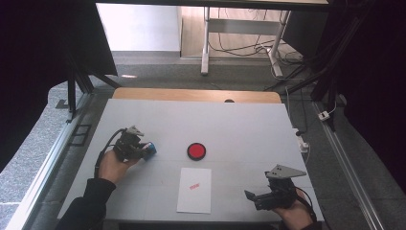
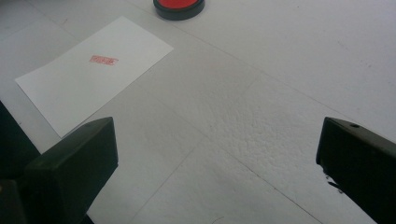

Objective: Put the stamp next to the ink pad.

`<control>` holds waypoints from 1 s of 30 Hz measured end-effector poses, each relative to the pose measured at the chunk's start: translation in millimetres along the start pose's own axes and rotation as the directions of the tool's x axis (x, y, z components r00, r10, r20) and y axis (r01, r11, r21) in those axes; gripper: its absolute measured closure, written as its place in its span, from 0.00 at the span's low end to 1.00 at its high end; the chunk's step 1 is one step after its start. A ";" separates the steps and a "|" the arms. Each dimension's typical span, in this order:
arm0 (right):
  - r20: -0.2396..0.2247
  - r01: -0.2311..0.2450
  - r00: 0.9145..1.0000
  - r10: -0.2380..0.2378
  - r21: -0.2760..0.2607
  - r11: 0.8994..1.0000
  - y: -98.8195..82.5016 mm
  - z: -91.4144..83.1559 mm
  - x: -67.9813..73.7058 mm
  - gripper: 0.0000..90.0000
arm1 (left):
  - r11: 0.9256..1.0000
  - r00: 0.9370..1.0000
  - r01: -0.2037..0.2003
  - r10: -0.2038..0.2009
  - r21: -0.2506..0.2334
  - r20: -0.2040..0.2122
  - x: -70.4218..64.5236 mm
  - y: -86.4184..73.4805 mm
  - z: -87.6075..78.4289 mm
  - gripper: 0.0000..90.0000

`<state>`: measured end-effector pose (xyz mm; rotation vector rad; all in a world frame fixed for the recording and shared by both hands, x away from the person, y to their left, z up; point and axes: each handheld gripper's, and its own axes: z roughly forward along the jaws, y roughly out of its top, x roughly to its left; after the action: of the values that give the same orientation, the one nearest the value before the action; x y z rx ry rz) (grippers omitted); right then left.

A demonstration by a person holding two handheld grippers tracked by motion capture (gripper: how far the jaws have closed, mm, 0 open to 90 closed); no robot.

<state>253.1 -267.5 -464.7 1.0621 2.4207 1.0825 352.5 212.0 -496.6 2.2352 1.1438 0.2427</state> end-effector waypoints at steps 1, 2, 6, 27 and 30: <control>0.001 0.001 1.000 -0.001 0.001 1.000 0.0 0.0 0.0 0.00 | 1.000 1.000 0.002 -0.002 0.003 -0.004 0.5 -0.2 0.5 0.77; 0.000 0.002 1.000 -0.002 0.003 1.000 0.1 -0.1 0.0 0.00 | 1.000 1.000 0.004 -0.004 0.004 -0.011 0.9 -0.5 1.2 0.77; 0.001 0.000 1.000 0.000 0.004 1.000 0.1 0.3 0.0 0.00 | 1.000 1.000 0.010 -0.010 0.013 -0.021 0.7 -1.3 4.4 0.77; -0.003 0.006 1.000 -0.006 0.008 1.000 0.2 0.8 0.3 0.00 | 1.000 1.000 0.011 -0.011 0.009 -0.022 -0.1 -2.4 6.6 0.61; -0.004 0.006 1.000 -0.006 0.008 1.000 0.2 0.8 0.3 0.00 | 1.000 1.000 0.019 -0.019 -0.003 -0.007 1.0 -2.3 4.4 0.55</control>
<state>253.4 -266.8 -465.0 1.0556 2.4317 1.0746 353.4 211.8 -501.6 2.2216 1.1673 0.2440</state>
